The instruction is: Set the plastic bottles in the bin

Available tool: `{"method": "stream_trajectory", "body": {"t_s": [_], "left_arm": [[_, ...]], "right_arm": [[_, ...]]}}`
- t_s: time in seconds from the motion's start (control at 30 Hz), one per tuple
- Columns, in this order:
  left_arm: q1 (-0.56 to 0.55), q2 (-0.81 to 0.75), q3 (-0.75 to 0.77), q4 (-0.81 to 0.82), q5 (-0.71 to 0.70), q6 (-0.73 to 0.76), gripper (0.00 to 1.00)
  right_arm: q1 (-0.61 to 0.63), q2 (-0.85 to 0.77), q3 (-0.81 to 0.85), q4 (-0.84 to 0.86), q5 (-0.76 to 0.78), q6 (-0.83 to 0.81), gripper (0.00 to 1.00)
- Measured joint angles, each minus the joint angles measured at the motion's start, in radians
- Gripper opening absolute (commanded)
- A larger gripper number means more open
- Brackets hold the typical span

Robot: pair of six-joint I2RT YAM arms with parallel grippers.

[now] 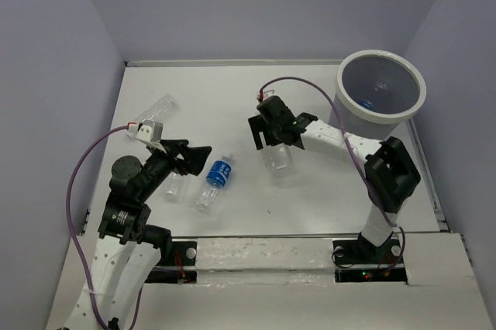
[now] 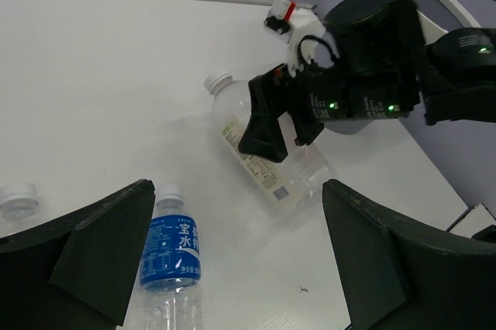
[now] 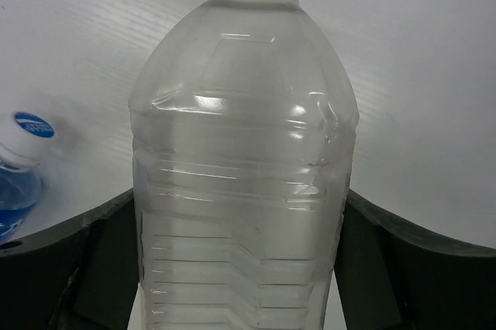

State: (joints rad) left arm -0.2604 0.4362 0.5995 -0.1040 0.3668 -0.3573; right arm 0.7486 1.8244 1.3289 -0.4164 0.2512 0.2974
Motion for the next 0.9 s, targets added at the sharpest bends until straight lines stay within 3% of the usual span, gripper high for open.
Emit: {"method": "stream_trajectory", "body": {"t_s": [0.2, 0.33, 0.53, 0.7, 0.73, 0.77, 0.87, 0.9], "left_arm": [[0.0, 0.0, 0.0, 0.0, 0.0, 0.0, 0.99], [0.0, -0.01, 0.0, -0.001, 0.0, 0.0, 0.99], [-0.002, -0.035, 0.0, 0.0, 0.0, 0.0, 0.99], [-0.016, -0.036, 0.0, -0.001, -0.001, 0.0, 0.99], [-0.016, -0.037, 0.0, -0.001, -0.001, 0.0, 0.99], [-0.017, -0.039, 0.0, -0.002, -0.001, 0.0, 0.99], [-0.021, -0.042, 0.0, -0.001, -0.001, 0.0, 0.99], [-0.023, -0.042, 0.0, -0.002, -0.001, 0.0, 0.99]], "right_arm": [[-0.018, -0.206, 0.187, -0.008, 0.148, -0.118, 0.45], [-0.143, -0.357, 0.305, 0.162, 0.223, -0.206, 0.45], [-0.477, -0.538, 0.167, 0.57, 0.36, -0.35, 0.44], [-0.596, -0.508, 0.038, 0.728, 0.397, -0.402, 0.45], [-0.609, -0.502, -0.001, 0.734, 0.401, -0.397, 0.49], [-0.624, -0.495, -0.055, 0.74, 0.408, -0.386, 0.66], [-0.644, -0.494, -0.157, 0.734, 0.415, -0.367, 0.96], [-0.644, -0.494, -0.17, 0.73, 0.416, -0.362, 0.98]]}}
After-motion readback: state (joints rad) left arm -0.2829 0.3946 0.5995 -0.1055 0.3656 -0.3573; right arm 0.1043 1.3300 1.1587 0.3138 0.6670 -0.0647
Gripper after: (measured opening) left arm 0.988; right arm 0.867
